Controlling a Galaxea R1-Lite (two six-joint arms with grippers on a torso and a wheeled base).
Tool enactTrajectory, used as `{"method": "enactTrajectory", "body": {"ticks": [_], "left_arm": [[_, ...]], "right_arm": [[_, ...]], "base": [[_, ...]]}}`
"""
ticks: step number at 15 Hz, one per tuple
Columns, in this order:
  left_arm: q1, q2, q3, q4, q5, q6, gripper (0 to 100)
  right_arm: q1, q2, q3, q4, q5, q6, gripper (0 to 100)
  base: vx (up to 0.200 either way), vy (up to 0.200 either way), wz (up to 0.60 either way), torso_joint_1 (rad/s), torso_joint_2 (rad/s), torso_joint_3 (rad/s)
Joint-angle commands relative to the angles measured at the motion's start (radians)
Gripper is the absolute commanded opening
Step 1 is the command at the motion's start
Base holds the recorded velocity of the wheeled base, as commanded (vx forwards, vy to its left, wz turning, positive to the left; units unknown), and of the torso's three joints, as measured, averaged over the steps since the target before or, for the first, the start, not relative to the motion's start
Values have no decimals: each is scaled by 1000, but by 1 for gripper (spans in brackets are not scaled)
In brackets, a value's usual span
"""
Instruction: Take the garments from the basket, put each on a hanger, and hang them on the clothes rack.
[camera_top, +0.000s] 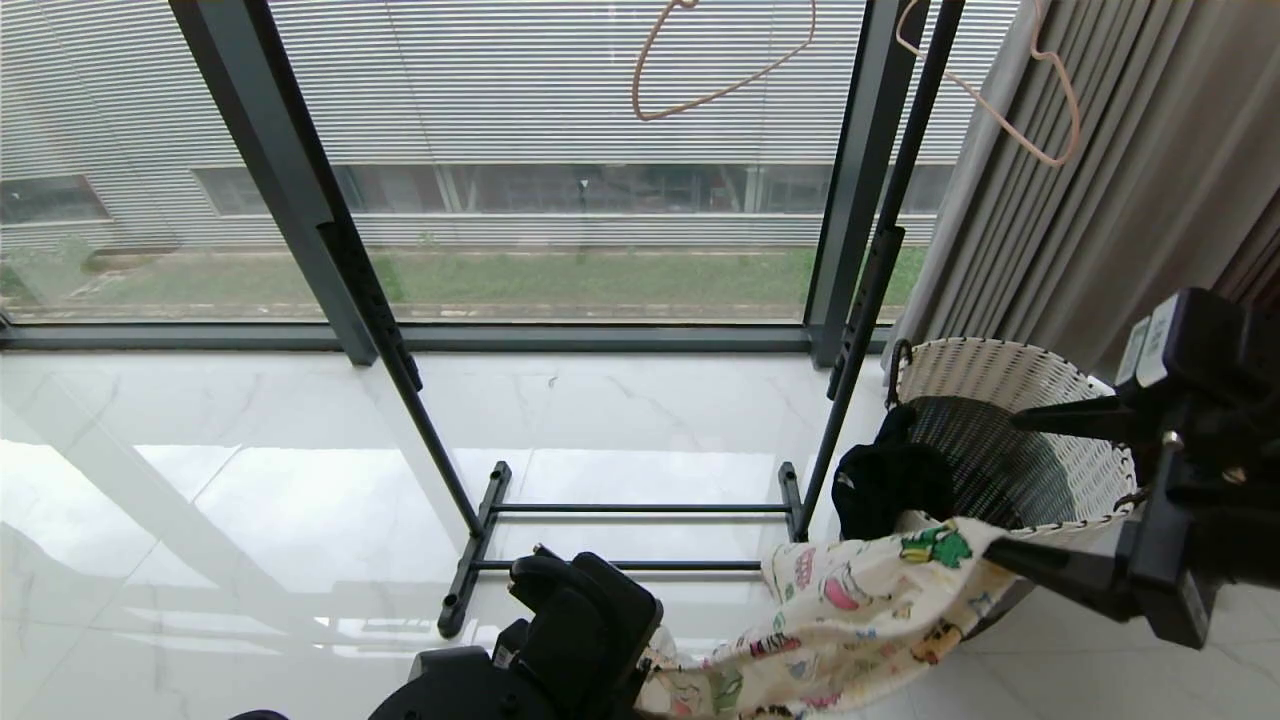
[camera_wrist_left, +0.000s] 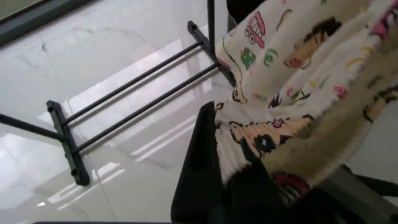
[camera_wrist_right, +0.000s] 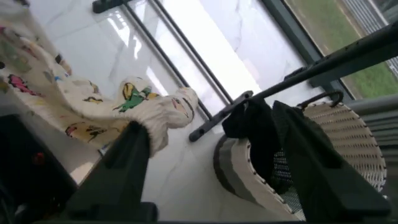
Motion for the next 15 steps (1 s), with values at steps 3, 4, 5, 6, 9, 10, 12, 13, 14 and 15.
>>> {"method": "enactTrajectory", "body": {"ticks": [3,4,5,6,9,10,12,13,14,15], "left_arm": [[62,34,8,-2,27,4,0],[95,58,12,-2,82,4,0],[108,60,15,-2,114,4,0],[121,42,23,-2,117,10,0],[245,-141,123,5,100,147,0],[300,-207,150,5,60,186,0],[452,-371,190,51,-39,209,0],[507,-429,190,103,-42,209,0],[572,-501,186,168,-64,209,0],[615,-558,189,211,-101,209,0]], "right_arm": [[60,-107,3,80,25,2,100],[57,-127,3,78,26,12,100],[31,-139,0,78,23,24,100],[-47,-153,6,78,19,32,100],[-377,-229,86,74,19,19,100],[-431,-260,109,72,19,9,100],[-529,-304,161,64,17,13,100],[-573,-315,186,58,17,13,100],[-628,-324,218,43,19,12,100],[-664,-326,247,18,19,12,100]], "base": [[0,0,0,0,0,0],[0,0,0,0,0,0],[0,0,0,0,0,0],[0,0,0,0,0,0],[0,0,0,0,0,0],[0,0,0,0,0,0],[0,0,0,0,0,0],[0,0,0,0,0,0],[0,0,0,0,0,0],[0,0,0,0,0,0]]}}
